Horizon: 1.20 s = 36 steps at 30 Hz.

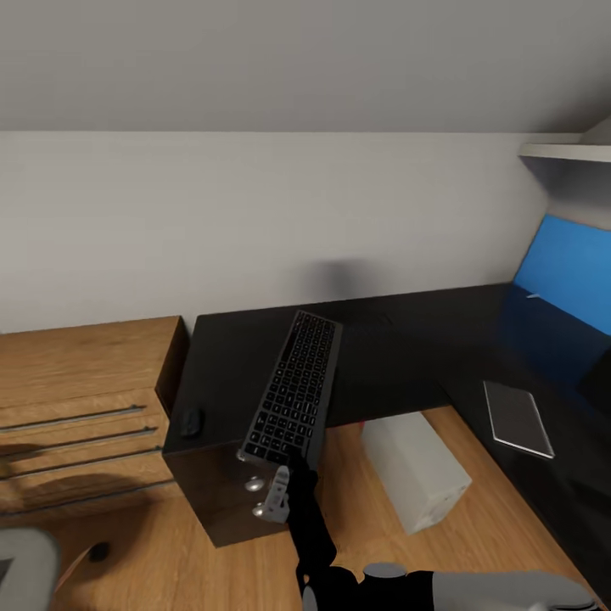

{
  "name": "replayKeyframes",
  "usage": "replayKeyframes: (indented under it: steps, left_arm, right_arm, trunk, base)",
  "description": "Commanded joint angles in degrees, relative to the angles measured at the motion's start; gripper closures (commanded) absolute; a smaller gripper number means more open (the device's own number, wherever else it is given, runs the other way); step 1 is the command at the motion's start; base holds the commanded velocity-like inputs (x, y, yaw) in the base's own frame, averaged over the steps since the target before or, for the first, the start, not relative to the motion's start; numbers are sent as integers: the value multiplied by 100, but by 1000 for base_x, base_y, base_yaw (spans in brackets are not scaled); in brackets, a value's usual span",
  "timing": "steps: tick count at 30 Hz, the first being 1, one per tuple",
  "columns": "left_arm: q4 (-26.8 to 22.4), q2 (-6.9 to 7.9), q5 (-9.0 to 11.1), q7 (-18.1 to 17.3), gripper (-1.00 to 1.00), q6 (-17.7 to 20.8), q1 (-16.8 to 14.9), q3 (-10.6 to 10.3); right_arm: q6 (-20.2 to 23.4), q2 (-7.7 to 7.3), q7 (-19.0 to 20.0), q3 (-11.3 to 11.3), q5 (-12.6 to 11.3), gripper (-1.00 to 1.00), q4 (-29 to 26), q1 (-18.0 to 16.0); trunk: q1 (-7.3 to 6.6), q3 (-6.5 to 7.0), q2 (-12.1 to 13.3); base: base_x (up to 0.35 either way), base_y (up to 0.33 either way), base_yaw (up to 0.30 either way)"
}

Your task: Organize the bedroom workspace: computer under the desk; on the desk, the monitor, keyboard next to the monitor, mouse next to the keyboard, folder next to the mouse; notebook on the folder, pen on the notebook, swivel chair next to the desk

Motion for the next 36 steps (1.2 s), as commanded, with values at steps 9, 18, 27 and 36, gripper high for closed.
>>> replayKeyframes:
  steps: [9,18,27,36]
  left_arm:
    - [101,-20,41,2,-100,-15,2,-19]
    - [113,-59,24,-12,-100,-4,2,-28]
    - [152,-96,-206,-9,-100,-8,2,-28]
    - [170,-100,-215,-5,-100,-14,2,-28]
  right_arm:
    - [48,54,-28,22,-18,100,-2,37]
    - [50,55,-9,23,-17,100,-1,45]
    - [52,51,25,337,6,100,11,42]
    - [65,21,67,637,8,100,77,41]
  trunk:
    - [0,-4,-3]
    - [0,-4,-3]
    - [0,-4,-3]
    - [0,-4,-3]
  base:
    - [-22,-133,270]
    - [-5,-25,197]
    - [0,0,9]
    - [-31,-136,0]
